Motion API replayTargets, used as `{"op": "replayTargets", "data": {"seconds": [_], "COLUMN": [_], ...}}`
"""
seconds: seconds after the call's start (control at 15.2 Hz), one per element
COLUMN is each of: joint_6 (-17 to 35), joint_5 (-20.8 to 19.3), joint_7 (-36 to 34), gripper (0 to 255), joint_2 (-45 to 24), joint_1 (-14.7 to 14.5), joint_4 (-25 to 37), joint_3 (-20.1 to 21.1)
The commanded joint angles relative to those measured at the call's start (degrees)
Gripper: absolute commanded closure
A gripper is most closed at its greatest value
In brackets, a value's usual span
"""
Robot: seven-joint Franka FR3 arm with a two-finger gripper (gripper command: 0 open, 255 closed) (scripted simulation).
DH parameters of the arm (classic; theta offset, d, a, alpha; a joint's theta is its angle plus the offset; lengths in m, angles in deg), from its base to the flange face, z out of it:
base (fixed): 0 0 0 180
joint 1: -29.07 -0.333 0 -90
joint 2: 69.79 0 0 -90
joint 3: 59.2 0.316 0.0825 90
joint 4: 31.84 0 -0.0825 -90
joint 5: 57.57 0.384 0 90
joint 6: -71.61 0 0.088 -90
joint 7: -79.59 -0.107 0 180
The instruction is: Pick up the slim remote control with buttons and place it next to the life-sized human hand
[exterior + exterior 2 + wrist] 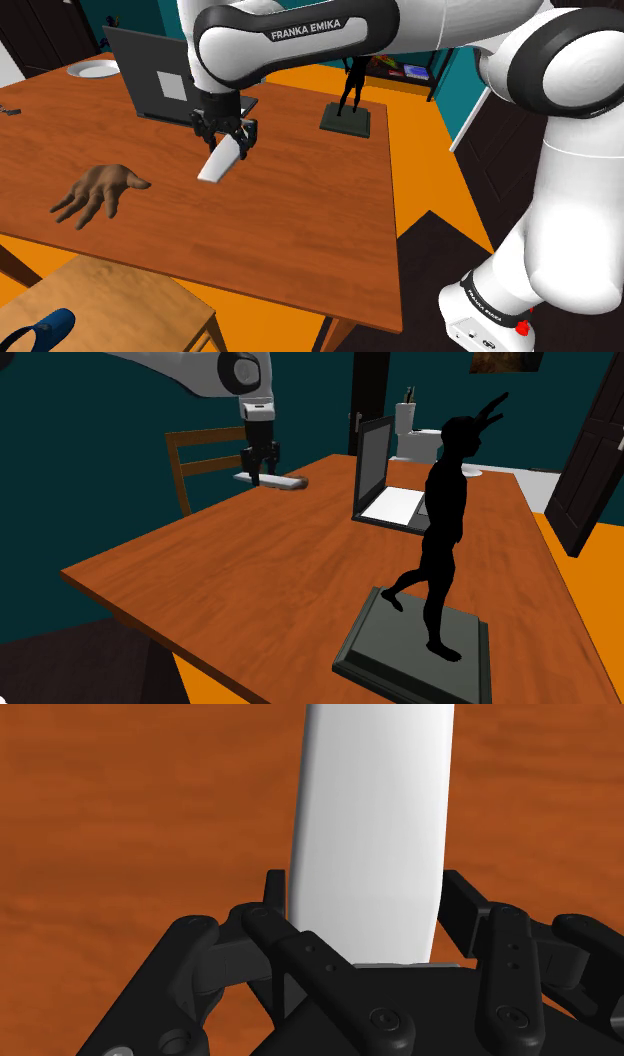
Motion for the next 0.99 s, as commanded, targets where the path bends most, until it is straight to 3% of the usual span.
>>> {"op": "replayTargets", "data": {"seconds": [0.0,0.53,0.59,0.92], "joint_6": [-0.64,-4.62,-5.92,-2.25], "joint_5": [-0.60,-3.35,-4.05,-4.25], "joint_7": [-2.49,-11.60,-13.39,-13.71], "gripper": [255,255,255,255], "joint_2": [-1.15,-7.80,-9.84,-10.11], "joint_1": [-2.05,-11.18,-13.42,-13.04], "joint_4": [1.64,11.65,14.89,11.41], "joint_3": [0.48,1.79,1.92,1.74]}}
